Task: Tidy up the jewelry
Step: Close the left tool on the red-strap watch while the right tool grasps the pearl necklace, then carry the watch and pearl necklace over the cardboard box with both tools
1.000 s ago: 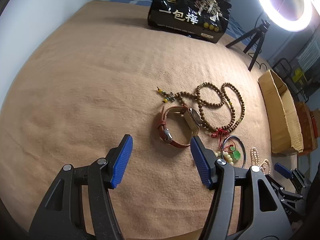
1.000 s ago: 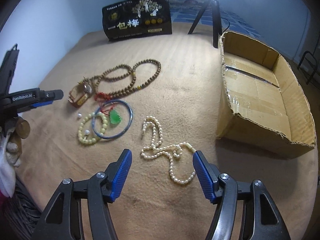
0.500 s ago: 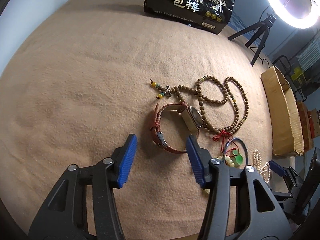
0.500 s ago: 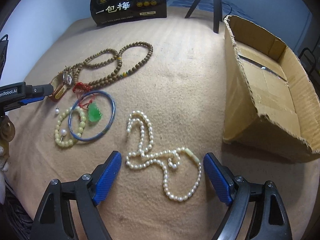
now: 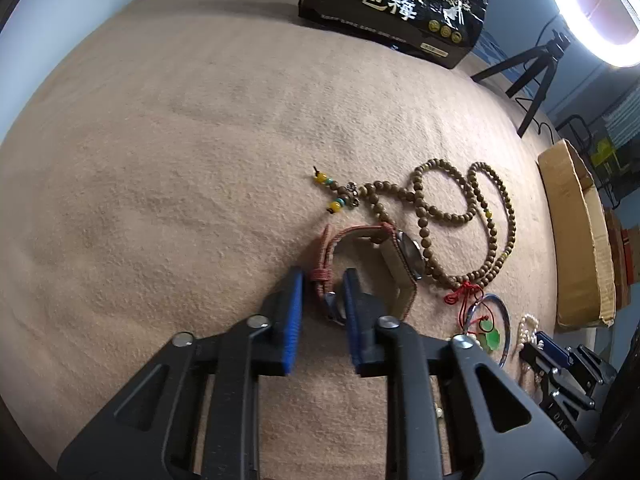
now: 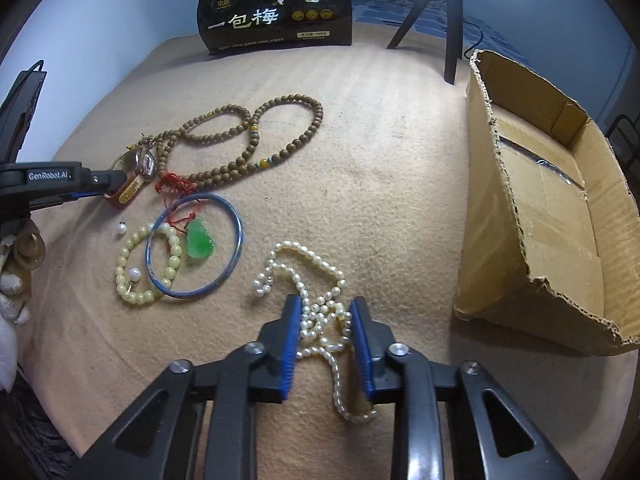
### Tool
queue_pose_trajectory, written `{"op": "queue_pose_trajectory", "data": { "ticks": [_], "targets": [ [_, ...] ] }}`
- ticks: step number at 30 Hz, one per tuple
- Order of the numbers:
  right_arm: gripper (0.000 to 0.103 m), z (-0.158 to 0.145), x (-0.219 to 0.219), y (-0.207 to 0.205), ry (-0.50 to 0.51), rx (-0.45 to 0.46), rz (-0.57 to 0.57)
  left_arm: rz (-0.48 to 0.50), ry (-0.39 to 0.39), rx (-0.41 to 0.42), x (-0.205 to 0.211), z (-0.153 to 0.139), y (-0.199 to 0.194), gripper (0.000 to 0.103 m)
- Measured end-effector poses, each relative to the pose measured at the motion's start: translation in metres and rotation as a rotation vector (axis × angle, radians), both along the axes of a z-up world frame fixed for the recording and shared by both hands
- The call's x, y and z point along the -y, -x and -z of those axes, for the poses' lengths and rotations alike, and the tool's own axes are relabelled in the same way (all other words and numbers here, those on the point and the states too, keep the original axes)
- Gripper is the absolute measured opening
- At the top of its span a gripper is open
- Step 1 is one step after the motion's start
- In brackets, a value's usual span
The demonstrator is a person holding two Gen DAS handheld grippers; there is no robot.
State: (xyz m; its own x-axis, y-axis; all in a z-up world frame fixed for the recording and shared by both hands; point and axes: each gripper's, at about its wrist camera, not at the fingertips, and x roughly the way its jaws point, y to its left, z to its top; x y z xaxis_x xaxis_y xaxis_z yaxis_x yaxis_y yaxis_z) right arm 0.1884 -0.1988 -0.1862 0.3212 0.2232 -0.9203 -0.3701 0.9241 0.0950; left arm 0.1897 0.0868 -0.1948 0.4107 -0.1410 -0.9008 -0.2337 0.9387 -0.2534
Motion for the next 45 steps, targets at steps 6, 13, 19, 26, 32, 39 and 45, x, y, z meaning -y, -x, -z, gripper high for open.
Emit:
{"op": "queue_pose_trajectory", "data": {
  "ticks": [6,13,19,26,32,39,45],
  "targets": [
    [0.005,-0.006,0.004,0.002,-0.047,-0.007,0.014,-0.015,0.001,0.014,-0.002,-0.004,0.002,0.01],
    [0.005,-0.022,0.009,0.003,-0.085,0.022,0.023,-0.008,-0.011,0.042,-0.004,-0.015,0.007,0.01],
    [0.005,-0.023,0.02,0.002,-0.104,0.009,0.064,-0.024,-0.012,0.052,-0.007,-0.018,0.01,0.009],
    [0.005,-0.024,0.028,-0.001,-0.123,0.008,0.086,-0.031,-0.003,0.056,-0.01,-0.019,0.012,0.009],
    [0.037,-0.004,0.022,-0.002,-0.075,-0.06,0.056,-0.03,0.001,0.054,-0.009,-0.019,0.011,0.009],
    [0.057,0.003,-0.005,0.007,0.059,-0.005,-0.071,-0.032,0.006,0.053,-0.009,-0.019,0.011,0.009],
    [0.005,-0.001,0.001,0.007,0.038,-0.007,-0.066,-0.03,0.011,0.062,-0.009,-0.024,0.011,0.009]
  ]
}}
